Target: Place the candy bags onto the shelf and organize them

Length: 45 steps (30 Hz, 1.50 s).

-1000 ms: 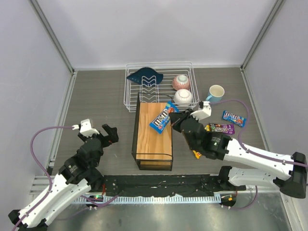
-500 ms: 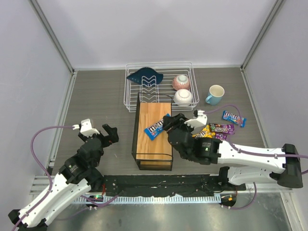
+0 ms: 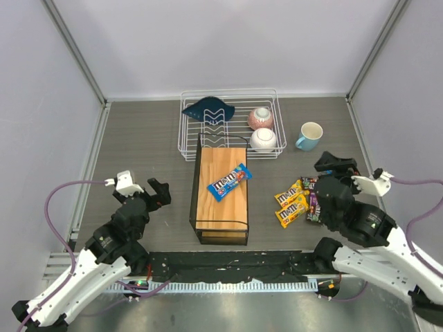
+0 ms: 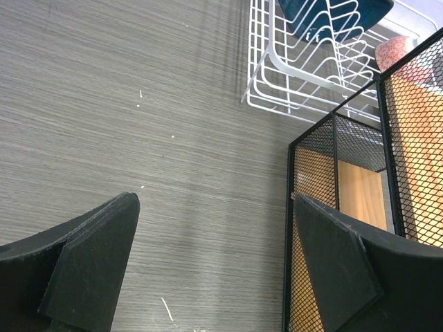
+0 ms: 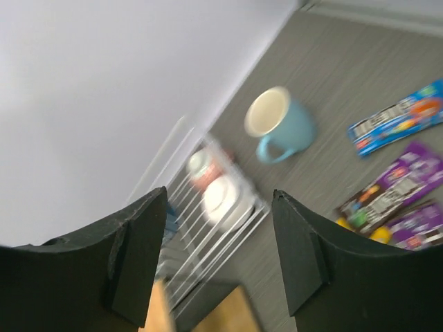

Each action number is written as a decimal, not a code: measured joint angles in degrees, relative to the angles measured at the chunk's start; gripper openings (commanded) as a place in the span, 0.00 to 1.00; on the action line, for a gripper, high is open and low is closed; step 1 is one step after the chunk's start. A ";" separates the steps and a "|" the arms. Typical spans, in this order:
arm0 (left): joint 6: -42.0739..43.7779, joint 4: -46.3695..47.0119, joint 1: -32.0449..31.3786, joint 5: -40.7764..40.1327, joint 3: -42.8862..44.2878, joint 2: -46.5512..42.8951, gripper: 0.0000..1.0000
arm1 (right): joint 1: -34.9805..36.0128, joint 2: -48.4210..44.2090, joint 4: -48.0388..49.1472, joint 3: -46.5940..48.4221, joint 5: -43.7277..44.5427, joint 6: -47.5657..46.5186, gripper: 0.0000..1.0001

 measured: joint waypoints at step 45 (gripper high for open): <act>0.04 0.39 0.00 0.85 0.00 0.33 0.99 | -80.11 41.00 35.30 -13.97 -71.73 -20.41 0.62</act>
